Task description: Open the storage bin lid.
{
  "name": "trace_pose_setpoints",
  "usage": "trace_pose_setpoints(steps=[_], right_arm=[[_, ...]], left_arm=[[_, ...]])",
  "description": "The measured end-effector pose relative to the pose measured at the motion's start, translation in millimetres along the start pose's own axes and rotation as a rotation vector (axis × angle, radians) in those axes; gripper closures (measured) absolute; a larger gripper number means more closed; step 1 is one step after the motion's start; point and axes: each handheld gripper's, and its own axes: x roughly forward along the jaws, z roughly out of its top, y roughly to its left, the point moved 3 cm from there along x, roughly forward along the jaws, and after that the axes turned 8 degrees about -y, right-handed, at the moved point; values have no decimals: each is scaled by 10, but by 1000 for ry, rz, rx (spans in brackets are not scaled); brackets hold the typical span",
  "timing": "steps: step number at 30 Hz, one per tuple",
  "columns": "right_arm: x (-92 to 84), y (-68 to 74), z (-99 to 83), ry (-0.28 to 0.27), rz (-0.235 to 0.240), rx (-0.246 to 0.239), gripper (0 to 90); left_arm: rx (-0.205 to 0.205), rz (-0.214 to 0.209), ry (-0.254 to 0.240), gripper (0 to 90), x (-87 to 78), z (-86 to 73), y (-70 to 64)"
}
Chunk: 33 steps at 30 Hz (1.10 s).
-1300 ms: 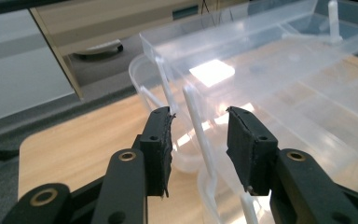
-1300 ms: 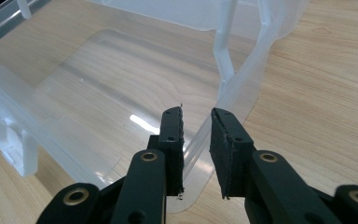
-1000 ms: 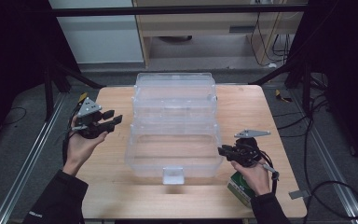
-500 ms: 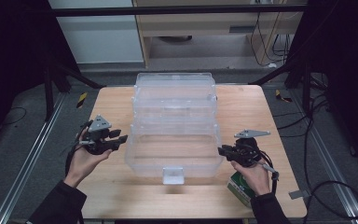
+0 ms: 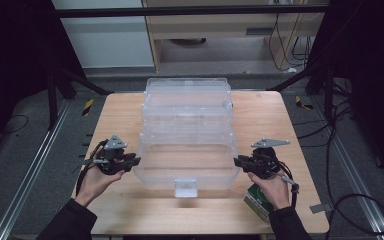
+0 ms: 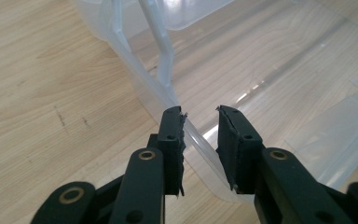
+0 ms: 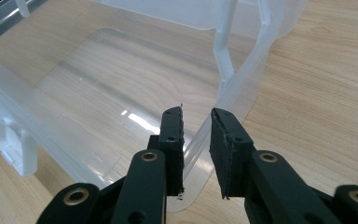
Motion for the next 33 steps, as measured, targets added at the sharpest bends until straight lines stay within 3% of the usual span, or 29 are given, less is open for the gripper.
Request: trace_pose_setpoints(steps=[5, 9, 14, 19, 26, 27, 29, 30, 32, 33], right_arm=[[2, 0, 10, 6, 4, 2, 746], [3, -11, 20, 17, 1, -2, 747], [4, -3, 27, 24, -5, 1, 747], [-4, 3, 36, 12, -12, -18, 733], [-157, -10, 126, -34, -11, -38, 625], [-183, -16, 139, -37, -16, -41, 612], [-239, -27, 161, -34, -24, -43, 578], [-265, -36, 171, -31, -29, -46, 554], [-318, -49, 188, -22, -37, -49, 518], [-349, -58, 197, -16, -42, -59, 500]], left_arm=[[-13, 10, -2, 707, -4, -5, -17], [-52, 17, -9, 706, -6, -12, -52], [-48, 21, -16, 710, -13, -11, -50], [-36, 53, -14, 638, -76, -28, -35], [-55, 105, -70, 524, -262, -105, 35], [-104, 113, -69, 509, -301, -137, 12], [-263, 184, -97, 473, -343, -188, -73], [-305, 215, -103, 458, -363, -216, -78], [-335, 245, -106, 431, -396, -285, -53], [-323, 262, -102, 414, -414, -319, -34]])
